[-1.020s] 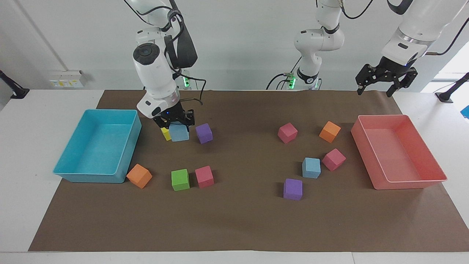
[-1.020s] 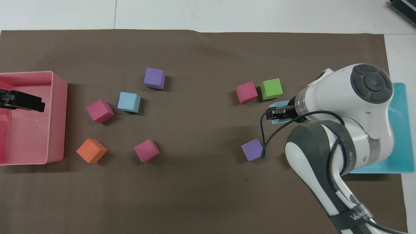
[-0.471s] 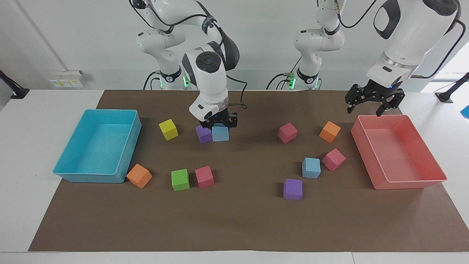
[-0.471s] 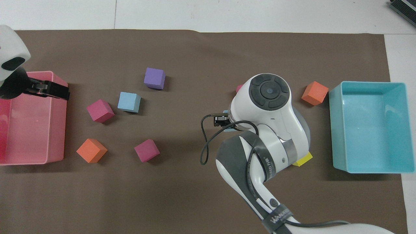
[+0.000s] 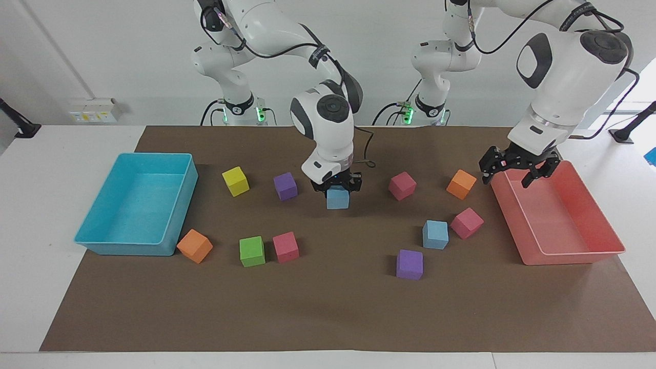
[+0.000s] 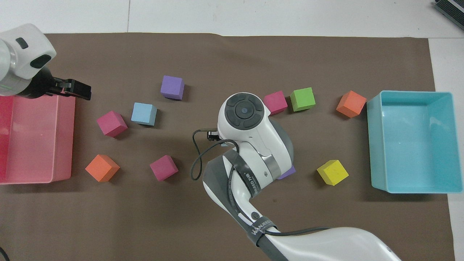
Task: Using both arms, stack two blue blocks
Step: 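Carry the cube toward mid-table while the left gripper reaches the other cube, then grasp the second light-blue cube with the left gripper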
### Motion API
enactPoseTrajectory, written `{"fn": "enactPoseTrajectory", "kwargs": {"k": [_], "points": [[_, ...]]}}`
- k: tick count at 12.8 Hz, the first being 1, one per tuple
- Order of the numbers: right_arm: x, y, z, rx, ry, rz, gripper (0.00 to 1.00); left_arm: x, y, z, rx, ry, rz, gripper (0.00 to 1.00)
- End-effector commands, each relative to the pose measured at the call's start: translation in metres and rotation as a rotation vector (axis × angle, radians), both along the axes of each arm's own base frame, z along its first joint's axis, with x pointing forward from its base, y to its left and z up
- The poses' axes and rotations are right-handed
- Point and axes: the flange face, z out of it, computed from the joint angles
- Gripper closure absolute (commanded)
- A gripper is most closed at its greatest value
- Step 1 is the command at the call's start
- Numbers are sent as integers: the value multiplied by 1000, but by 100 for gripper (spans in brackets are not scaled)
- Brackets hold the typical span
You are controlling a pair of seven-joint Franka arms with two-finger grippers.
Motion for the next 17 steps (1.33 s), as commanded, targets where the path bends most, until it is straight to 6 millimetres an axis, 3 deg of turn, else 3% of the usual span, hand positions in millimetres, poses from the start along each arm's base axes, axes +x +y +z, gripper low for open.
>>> {"fn": "enactPoseTrajectory", "kwargs": {"k": [1, 3, 7, 10, 12, 16, 17], "points": [[6, 20, -17, -2, -43, -4, 100, 11, -27, -35, -3, -11, 28, 0], [4, 28, -28, 21, -72, -47, 100, 11, -48, -67, -8, -17, 35, 0], [-1, 17, -52, -16, -80, -28, 100, 25, -71, -129, -11, 6, 71, 0], [3, 18, -58, -4, -96, -33, 100, 11, -80, -171, -16, -8, 71, 0], [-2, 20, -62, -9, -88, -31, 100, 5, -81, -189, -16, -5, 73, 0], [-5, 15, -72, -17, -75, -32, 99, 0, -83, -207, -15, 3, 68, 0], [-7, 16, -72, -18, -72, -30, 91, -3, -89, -218, -14, 6, 58, 0]]}}
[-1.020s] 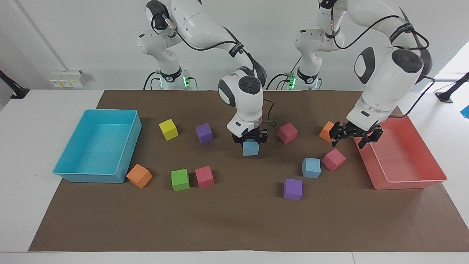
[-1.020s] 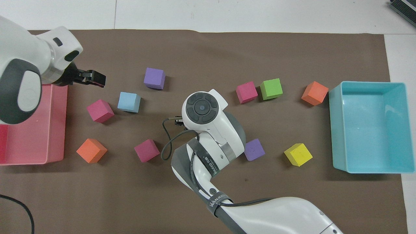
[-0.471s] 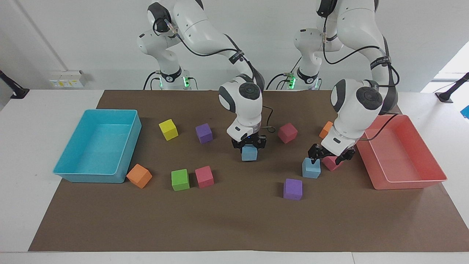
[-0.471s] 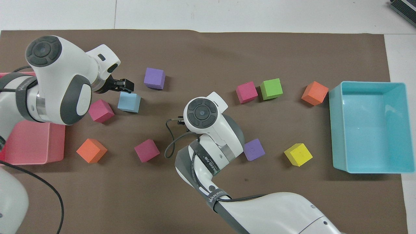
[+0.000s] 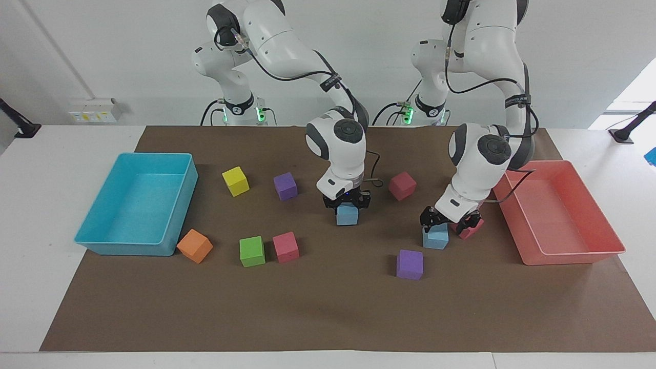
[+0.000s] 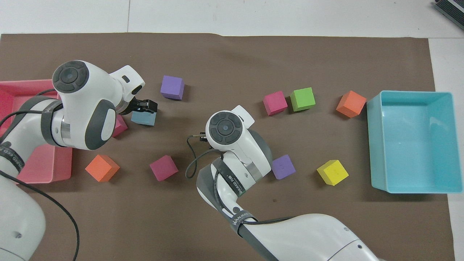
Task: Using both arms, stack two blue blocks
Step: 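Grasp the second light-blue cube with the left gripper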
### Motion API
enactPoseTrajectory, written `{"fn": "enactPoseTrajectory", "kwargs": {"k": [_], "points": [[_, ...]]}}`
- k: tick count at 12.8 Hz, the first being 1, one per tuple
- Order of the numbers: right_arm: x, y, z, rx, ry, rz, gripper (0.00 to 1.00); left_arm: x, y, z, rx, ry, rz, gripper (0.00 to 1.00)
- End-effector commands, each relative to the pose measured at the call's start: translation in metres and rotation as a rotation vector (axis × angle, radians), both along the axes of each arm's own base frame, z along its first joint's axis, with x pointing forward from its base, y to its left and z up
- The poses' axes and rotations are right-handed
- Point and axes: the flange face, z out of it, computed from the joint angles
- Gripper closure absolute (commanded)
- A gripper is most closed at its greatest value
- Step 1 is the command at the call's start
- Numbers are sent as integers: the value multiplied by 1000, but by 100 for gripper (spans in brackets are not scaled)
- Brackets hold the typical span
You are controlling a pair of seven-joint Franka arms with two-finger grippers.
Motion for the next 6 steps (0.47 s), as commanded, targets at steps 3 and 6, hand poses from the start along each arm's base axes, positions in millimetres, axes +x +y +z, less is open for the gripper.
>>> {"fn": "enactPoseTrajectory", "kwargs": {"k": [3, 6], "points": [[-6, -2, -4, -7, -11, -6, 75, -10, -10, -26, 6, -13, -4, 0], [-9, -2, -4, -9, -8, 28, 75, -10, -8, -28, 9, -8, -2, 0]]}}
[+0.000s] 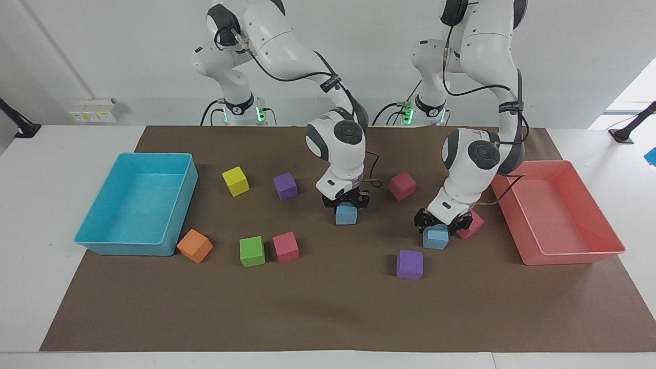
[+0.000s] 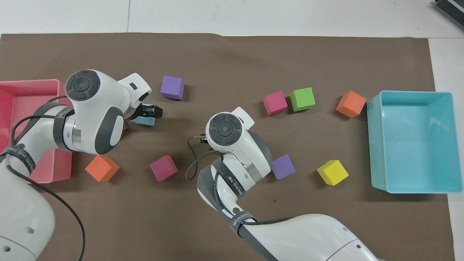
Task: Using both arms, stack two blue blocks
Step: 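Grasp the second light-blue cube with the left gripper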
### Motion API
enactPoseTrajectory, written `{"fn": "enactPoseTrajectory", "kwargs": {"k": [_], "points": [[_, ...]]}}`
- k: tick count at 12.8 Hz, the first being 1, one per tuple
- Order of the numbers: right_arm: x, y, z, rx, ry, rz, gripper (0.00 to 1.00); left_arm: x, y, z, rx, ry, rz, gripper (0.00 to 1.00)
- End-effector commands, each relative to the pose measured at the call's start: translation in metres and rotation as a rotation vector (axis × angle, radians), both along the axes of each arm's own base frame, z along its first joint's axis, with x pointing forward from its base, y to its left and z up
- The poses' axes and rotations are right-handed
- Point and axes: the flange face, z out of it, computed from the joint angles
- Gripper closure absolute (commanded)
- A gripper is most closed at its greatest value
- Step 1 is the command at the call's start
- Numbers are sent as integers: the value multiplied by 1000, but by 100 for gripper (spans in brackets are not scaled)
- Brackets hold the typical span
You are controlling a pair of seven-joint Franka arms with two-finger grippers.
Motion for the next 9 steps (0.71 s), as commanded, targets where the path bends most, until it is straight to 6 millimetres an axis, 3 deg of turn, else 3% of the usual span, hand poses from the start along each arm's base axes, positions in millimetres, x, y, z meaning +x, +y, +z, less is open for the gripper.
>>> {"fn": "enactPoseTrajectory", "kwargs": {"k": [1, 2, 4, 6, 9], "points": [[-7, -2, -1, -5, -12, 26, 75, -4, 0, -5, 10, -8, 10, 0], [-7, -2, -2, -6, -11, 34, 69, -6, 1, -7, 11, -5, 9, 0], [-7, -2, -1, -2, -10, 44, 0, -6, 1, -7, 11, -5, 0, 0], [-9, 1, 2, 0, -13, 44, 0, -5, 3, -6, 12, -15, -21, 0], [-2, -9, 39, 34, -39, 19, 0, -4, 5, -6, 14, -29, -87, 0]]}}
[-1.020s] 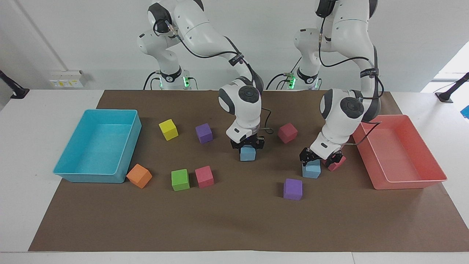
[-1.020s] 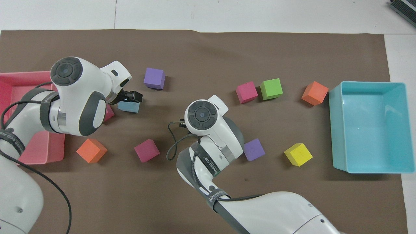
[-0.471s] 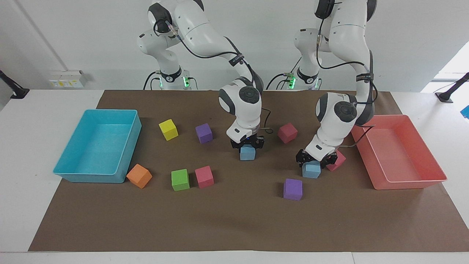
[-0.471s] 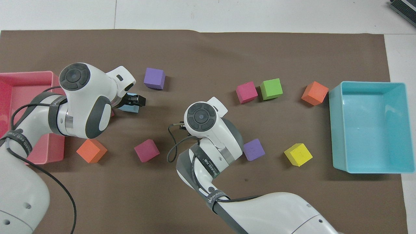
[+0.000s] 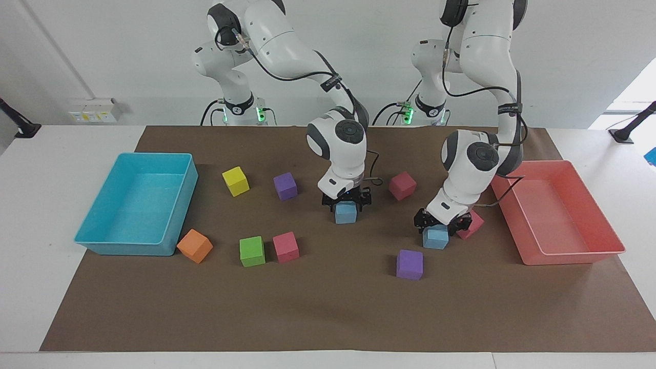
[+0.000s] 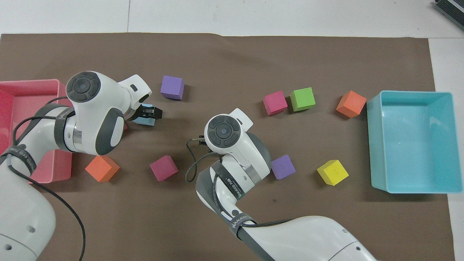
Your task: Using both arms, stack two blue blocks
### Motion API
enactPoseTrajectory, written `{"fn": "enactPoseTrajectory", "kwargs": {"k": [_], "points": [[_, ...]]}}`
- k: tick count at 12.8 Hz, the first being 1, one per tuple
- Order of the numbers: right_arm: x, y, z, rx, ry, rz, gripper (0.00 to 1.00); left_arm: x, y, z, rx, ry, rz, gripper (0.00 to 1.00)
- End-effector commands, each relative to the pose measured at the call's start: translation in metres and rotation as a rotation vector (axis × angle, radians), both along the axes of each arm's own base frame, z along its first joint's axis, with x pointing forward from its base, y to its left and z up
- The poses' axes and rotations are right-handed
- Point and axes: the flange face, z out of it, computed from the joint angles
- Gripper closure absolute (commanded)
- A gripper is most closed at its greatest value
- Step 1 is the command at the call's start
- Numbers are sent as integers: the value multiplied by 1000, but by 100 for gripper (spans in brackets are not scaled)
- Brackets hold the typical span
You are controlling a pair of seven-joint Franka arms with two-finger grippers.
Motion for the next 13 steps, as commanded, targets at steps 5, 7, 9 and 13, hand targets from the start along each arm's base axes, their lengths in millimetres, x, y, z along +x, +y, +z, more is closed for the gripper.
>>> {"fn": "enactPoseTrajectory", "kwargs": {"k": [5, 7, 9, 13], "points": [[22, -44, 66, 62, -68, -9, 0, -9, -2, -14, 13, -9, -46, 0], [40, -77, 76, 172, -24, -17, 0, -8, -2, -16, 13, -10, -45, 0], [53, -108, 77, 296, 10, 14, 0, -8, -3, -15, 14, -12, -47, 0], [44, -138, 59, 440, 41, 106, 3, -8, -3, -16, 14, -10, -48, 0]]}}
